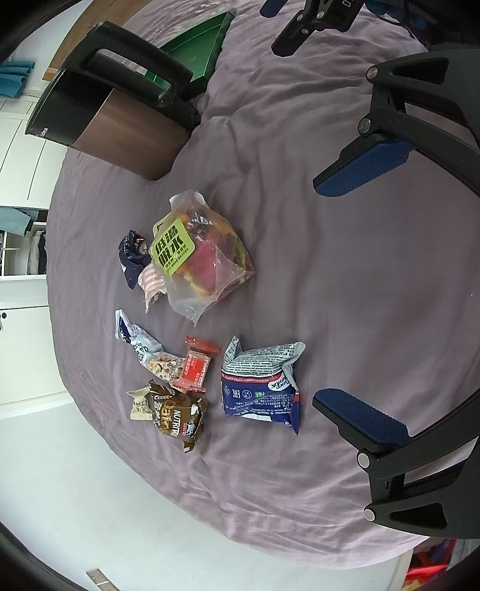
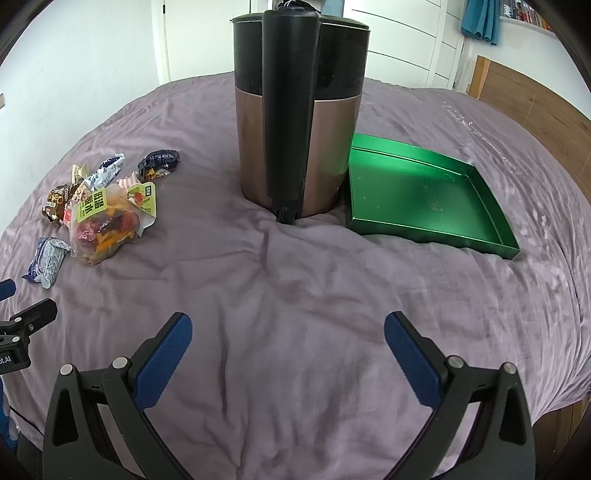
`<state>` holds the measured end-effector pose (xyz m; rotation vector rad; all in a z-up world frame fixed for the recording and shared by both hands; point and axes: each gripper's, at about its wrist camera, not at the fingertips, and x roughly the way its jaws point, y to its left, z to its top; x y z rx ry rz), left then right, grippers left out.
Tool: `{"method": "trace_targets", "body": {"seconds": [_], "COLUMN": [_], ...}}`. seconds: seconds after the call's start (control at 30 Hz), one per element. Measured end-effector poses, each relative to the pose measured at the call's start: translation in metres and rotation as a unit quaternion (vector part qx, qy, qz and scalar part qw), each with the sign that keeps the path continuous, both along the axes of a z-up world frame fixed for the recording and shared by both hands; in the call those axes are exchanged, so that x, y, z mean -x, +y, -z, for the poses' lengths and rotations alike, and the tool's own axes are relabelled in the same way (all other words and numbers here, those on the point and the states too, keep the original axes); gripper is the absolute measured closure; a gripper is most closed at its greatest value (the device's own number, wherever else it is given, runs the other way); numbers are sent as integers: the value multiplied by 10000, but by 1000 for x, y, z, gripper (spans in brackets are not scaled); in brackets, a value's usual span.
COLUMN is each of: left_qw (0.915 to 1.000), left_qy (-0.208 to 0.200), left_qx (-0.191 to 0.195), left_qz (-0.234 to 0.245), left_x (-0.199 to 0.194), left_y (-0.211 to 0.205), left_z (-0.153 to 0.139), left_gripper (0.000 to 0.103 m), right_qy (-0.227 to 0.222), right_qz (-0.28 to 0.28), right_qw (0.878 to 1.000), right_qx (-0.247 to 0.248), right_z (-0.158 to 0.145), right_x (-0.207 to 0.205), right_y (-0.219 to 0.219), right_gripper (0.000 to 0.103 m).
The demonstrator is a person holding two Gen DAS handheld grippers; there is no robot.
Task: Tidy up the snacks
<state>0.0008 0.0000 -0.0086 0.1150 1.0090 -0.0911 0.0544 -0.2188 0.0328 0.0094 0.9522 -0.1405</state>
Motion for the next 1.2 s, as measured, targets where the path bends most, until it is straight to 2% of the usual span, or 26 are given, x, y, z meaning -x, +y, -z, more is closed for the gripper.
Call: {"method": "trace_targets", "body": {"seconds": [0.8, 1.2], "left_qw": [10000, 9999], "left_qy": [-24, 13], "left_qx": [21, 123], "left_qz": [39, -55], "left_x": [-1, -10], "left_y": [1, 14], "left_z": [-2, 1], "left_gripper": [1, 1], "right_qy": [34, 53], "right_qz": [-9, -196], "right_qw": [10000, 9998], "right_qx": [39, 85], "right_z": [1, 2], "right_x": [-1, -6], "right_y": [-3, 20], "right_gripper": [0, 0]}}
